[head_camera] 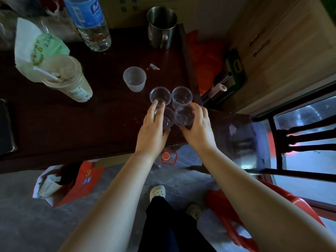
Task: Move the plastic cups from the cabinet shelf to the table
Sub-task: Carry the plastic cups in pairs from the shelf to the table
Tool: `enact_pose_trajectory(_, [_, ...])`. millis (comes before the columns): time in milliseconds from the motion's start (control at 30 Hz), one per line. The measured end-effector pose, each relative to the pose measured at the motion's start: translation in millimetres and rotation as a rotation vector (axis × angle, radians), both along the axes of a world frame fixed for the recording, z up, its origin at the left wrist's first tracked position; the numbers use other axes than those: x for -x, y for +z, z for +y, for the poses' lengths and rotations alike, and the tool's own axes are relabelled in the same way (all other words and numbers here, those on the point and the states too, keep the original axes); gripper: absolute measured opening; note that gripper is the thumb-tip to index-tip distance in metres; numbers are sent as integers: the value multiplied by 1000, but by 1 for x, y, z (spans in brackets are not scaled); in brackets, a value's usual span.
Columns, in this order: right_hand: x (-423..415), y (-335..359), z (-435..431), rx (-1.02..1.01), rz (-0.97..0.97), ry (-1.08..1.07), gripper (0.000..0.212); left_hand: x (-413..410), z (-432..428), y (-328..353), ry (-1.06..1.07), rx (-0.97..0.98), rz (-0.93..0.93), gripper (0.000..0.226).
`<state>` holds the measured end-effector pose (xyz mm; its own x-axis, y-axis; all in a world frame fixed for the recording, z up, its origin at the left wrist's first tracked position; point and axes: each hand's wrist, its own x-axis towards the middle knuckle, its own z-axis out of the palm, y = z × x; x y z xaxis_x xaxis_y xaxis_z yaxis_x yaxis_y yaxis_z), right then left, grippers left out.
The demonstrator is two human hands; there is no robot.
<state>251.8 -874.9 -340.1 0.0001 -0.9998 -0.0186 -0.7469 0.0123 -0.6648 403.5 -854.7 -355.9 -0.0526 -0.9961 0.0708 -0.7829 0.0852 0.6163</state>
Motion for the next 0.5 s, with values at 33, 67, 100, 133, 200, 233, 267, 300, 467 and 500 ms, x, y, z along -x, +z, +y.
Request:
enact_pose_trajectory(33, [1,1,0,2,6,-3,71,0,1,0,-3,1,-4,79])
enact_pose_trajectory(67, [1,2,1,3,15,-7,72,-1,2,1,-5,1,-6,79])
enact_pose_trajectory(100, [2,4,2,4,23,-10,74,-1,3,2,-5,-1,-7,79])
enact_pose_trajectory(133, [3,5,3,3,29,-13,76,-3,4,4,-2,-5,-7,80])
enact_pose_trajectory(200, [5,11,8,-6,33,-13,78,-6,9,9,6,-15,-4,81])
enact_pose_trajectory(233, [6,15,11,-6,29,-12,78,-8,11,13,9,-20,-2,81])
enact_pose_trajectory(267, [8,20,14,1,21,-13,76,-10,15,18,12,-24,-2,82])
enact_pose_trajectory(300, [9,26,18,16,11,-17,74,-11,18,24,10,-25,-4,83])
enact_pose_trajectory(467, [22,73,44,124,-22,-60,60,-6,37,79,-56,31,-26,84])
enact_pose_trajectory(500, [26,86,51,159,-26,-68,59,-2,40,95,-76,58,-29,83])
